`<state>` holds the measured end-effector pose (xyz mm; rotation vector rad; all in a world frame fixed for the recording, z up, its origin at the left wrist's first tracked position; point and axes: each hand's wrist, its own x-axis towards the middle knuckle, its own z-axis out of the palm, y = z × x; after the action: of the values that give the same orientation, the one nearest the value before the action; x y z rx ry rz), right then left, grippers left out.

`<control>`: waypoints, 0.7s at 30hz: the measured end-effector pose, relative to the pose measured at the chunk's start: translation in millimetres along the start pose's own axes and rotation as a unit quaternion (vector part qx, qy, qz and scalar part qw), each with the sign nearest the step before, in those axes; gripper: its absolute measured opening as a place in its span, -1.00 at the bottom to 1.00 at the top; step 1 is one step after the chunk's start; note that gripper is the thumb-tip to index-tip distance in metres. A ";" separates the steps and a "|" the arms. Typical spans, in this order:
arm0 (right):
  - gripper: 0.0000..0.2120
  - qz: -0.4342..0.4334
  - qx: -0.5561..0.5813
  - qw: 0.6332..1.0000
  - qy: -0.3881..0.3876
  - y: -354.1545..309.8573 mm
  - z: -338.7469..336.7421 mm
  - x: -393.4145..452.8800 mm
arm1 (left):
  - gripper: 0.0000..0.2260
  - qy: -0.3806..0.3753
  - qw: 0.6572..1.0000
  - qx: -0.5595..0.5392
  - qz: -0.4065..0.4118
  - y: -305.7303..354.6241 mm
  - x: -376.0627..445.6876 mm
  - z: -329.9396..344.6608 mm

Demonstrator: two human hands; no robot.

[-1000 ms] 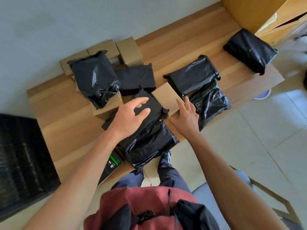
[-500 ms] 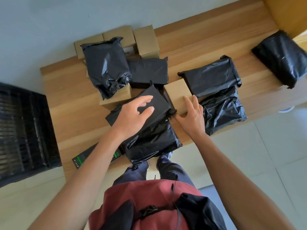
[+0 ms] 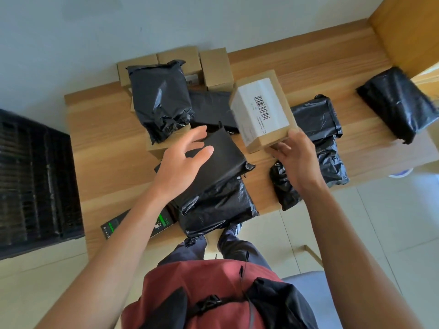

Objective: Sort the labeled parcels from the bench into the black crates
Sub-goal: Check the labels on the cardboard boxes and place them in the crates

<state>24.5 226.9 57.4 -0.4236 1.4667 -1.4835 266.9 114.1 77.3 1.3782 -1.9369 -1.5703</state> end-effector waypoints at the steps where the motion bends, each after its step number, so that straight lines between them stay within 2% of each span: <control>1: -0.42 0.009 0.019 1.000 -0.023 -0.8 7.3 -2.3 | -0.51 0.001 1.000 -0.022 0.000 1.2 -1.1 -1.5; 5: -0.38 0.030 0.062 0.993 -0.091 5.3 42.1 -16.3 | -0.28 -0.018 0.993 -0.117 -0.019 12.6 -7.3 -2.6; 7: -0.41 0.037 0.055 0.990 -0.123 14.0 58.8 -23.6 | -0.25 -0.022 0.990 -0.136 -0.008 14.7 -11.1 1.7; 11: -0.44 0.056 -0.002 0.989 -0.140 24.5 77.2 -33.0 | -0.26 0.047 0.993 -0.111 0.008 6.2 -16.4 0.6; 15: -0.54 0.050 -0.069 0.989 -0.121 20.8 78.9 -29.8 | -0.27 0.080 0.995 -0.028 0.044 -4.9 -21.3 -14.1; 19: -0.33 0.022 -0.087 0.995 -0.033 5.8 73.8 -21.5 | -0.27 0.089 0.979 0.132 0.129 -11.2 -24.1 -28.7; 21: -0.25 0.015 -0.112 0.993 -0.029 -0.6 71.2 -17.1 | -0.28 0.077 0.962 0.203 0.168 -12.4 -23.8 -32.0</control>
<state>89.1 200.2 79.5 -0.5723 1.5916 -1.2771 307.7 114.8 85.8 1.1786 -2.3282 -0.9190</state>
